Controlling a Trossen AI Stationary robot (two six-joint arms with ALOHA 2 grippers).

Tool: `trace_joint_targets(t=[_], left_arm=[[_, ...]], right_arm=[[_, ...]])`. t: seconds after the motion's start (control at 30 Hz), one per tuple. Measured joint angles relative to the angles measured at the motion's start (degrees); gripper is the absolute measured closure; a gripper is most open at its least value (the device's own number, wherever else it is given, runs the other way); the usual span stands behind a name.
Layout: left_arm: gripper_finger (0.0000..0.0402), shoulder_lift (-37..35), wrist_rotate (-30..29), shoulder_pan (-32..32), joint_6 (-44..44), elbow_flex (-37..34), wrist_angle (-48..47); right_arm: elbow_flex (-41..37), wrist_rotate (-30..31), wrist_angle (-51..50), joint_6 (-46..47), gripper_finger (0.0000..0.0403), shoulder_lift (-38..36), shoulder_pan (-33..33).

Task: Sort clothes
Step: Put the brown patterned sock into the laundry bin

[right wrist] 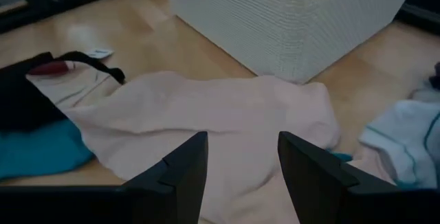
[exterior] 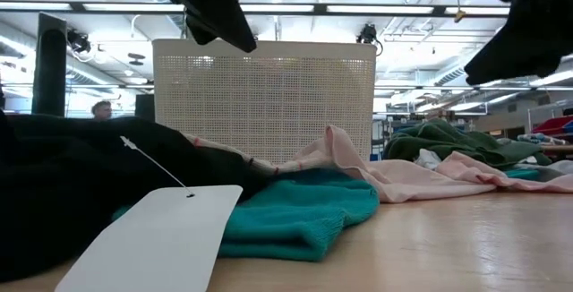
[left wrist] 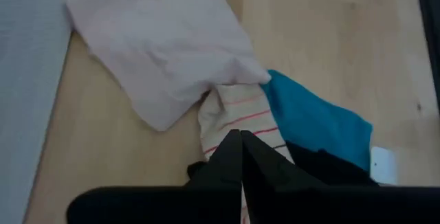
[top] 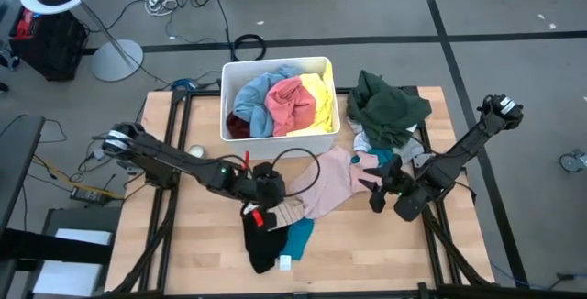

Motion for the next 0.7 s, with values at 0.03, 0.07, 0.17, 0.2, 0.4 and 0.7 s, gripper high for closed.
trace_joint_targets(t=[0.03, 0.07, 0.17, 0.2, 0.4, 0.7], left_arm=[[0.0395, 0.2, 0.1, -0.3, 0.0, 0.0, 0.3], [0.0392, 0.5, 0.1, -0.5, -0.1, 0.0, 0.2], [0.0383, 1.2, 0.3, -1.0, -2.1, -0.1, 1.8], [0.0379, 1.7, 0.3, -1.0, -3.9, -0.1, 2.5], [0.0325, 4.3, 0.4, -0.6, -10.0, -0.1, 3.6], [0.0234, 13.0, 0.5, -0.2, -10.4, -0.1, 6.7]], right_arm=[[-0.6, -0.1, 0.5, 0.7, 0.0222, -0.2, -0.1], [-1.1, -0.2, 0.8, 1.2, 0.0222, -0.6, -0.1], [-1.3, -0.2, 1.2, 1.6, 0.0222, -1.3, -0.1], [-1.3, -0.3, 1.6, 1.4, 0.0222, -1.6, -0.1], [-1.3, -0.3, 6.1, -3.3, 0.0222, -2.5, -0.4], [-1.3, -0.9, 10.3, -8.8, 0.0222, -2.7, -0.4]])
